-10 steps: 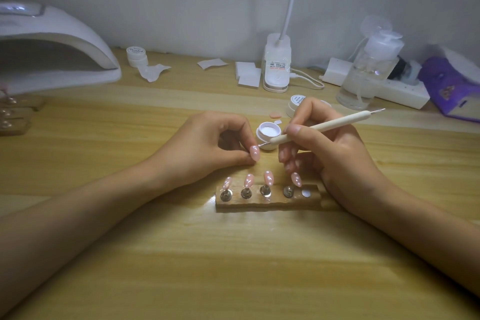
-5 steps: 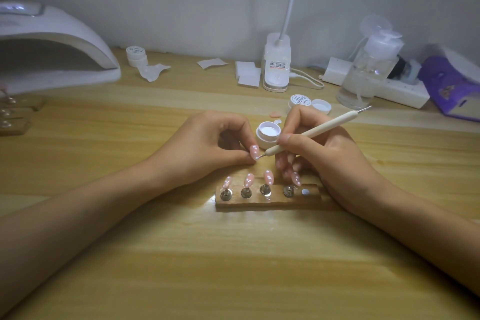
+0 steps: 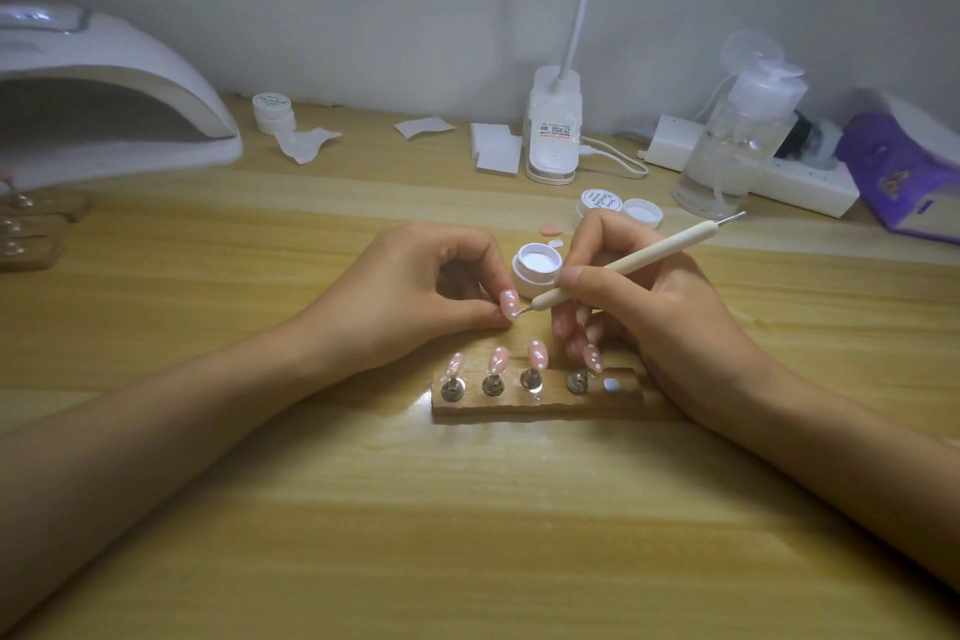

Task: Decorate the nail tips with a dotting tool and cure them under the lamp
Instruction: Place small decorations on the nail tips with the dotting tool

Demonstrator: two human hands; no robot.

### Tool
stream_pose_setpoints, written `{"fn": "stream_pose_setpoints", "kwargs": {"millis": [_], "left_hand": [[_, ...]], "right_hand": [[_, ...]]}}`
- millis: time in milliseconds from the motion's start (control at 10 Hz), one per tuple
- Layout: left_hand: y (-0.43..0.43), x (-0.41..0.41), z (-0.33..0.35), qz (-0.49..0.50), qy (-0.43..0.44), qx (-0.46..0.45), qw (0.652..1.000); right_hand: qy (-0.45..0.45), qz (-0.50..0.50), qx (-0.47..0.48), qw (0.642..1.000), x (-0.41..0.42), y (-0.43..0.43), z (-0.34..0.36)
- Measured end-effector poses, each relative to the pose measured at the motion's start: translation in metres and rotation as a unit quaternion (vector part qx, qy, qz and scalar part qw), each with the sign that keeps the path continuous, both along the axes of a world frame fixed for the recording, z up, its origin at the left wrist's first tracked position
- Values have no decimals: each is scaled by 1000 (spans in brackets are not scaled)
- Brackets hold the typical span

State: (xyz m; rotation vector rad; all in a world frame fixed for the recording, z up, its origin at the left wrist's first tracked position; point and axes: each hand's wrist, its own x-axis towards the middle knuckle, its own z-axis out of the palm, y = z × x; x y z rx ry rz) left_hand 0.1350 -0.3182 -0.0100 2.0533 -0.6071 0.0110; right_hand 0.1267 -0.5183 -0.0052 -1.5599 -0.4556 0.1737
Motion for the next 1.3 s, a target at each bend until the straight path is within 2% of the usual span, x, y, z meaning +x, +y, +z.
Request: {"fn": "stream_pose_setpoints", "kwargs": {"millis": [400, 1300], "left_hand": [[1, 1, -2, 1, -3, 3, 1000], [0, 0, 0, 6, 0, 6, 1000]], "right_hand": [[-15, 5, 55, 998, -2, -1, 2], [5, -12, 15, 1000, -1, 0, 0]]}}
